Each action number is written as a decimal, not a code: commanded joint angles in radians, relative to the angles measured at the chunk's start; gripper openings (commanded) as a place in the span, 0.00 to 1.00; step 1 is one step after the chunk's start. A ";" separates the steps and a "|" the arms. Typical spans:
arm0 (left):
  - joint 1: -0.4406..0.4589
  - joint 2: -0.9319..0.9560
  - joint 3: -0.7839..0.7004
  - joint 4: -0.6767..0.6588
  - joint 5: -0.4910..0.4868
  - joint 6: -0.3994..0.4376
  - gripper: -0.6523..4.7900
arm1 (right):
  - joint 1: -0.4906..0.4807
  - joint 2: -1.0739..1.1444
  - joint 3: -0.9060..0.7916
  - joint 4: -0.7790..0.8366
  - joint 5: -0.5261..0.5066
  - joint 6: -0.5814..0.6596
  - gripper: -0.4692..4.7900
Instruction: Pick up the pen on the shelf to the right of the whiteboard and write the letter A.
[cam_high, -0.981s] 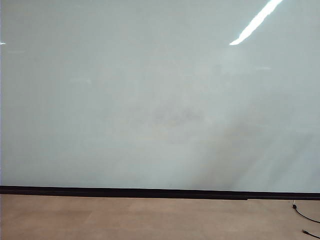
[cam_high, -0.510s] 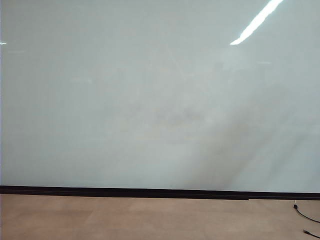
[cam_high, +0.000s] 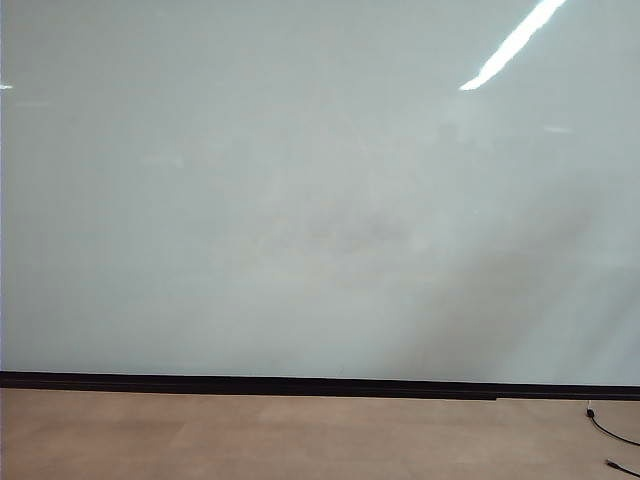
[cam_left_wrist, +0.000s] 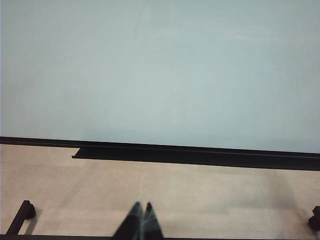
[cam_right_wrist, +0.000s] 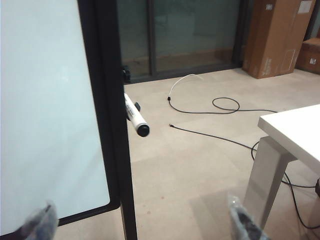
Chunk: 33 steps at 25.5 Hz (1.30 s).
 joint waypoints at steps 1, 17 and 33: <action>0.000 0.000 0.002 0.008 0.000 0.004 0.11 | -0.047 0.034 0.005 0.067 -0.091 0.006 0.93; 0.000 0.000 0.002 0.009 0.000 0.004 0.11 | -0.068 0.507 0.005 0.546 -0.216 -0.122 1.00; 0.000 0.000 0.002 0.009 0.000 0.004 0.11 | -0.247 0.959 0.014 1.055 -0.444 -0.111 0.99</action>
